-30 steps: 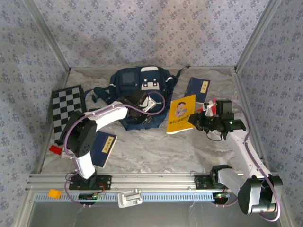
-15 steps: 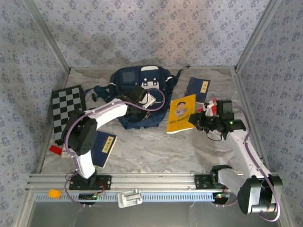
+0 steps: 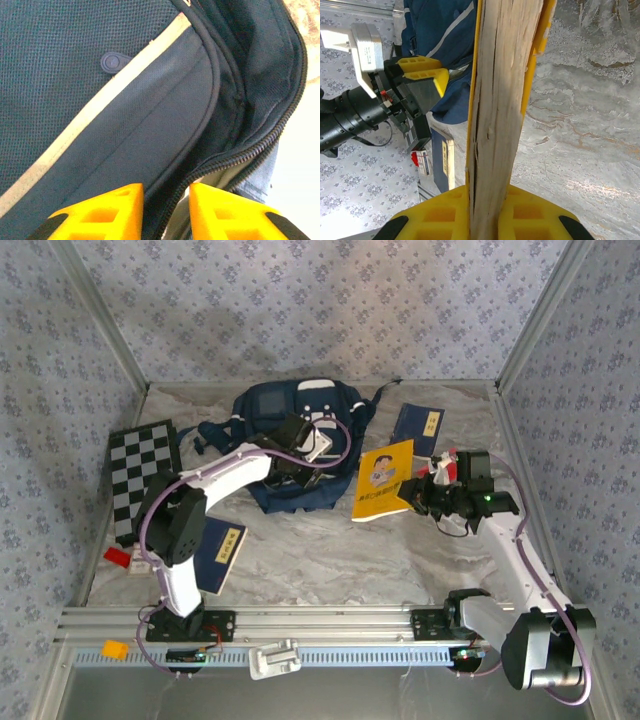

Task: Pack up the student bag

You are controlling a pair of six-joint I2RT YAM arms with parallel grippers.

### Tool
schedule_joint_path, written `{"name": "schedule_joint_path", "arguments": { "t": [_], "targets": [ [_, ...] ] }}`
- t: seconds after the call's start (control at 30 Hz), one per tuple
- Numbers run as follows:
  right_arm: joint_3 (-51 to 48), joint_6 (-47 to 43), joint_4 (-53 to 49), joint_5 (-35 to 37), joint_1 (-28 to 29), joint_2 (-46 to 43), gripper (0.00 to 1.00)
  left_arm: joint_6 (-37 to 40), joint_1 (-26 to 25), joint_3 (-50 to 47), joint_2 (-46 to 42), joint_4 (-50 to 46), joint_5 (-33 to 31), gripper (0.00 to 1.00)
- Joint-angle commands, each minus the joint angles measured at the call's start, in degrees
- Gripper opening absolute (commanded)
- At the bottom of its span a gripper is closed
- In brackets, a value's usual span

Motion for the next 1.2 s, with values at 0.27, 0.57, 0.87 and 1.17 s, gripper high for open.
{"name": "schedule_joint_path", "arguments": {
  "t": [0.27,0.57,0.87,1.17],
  "targets": [
    [0.48,-0.66,2.79,-2.89,-0.69,-0.01,0.00,1.33,0.75,2.56,2.86,-1.03,1.09,0.18],
    [0.63,-0.85,2.87,-3.23,-1.04,0.49,0.00,3.78,0.28,-0.11,3.68,-1.69,7.24,0.28],
    [0.90,-1.11,2.67,-3.38,-1.09,0.85,0.00,3.88,1.05,2.65,6.08,-3.46,6.31,0.03],
    [3.06,-3.09,-2.60,-2.78,-2.39,-0.25,0.00,-2.82,0.38,2.27,-5.58,-0.21,3.58,0.00]
  ]
}}
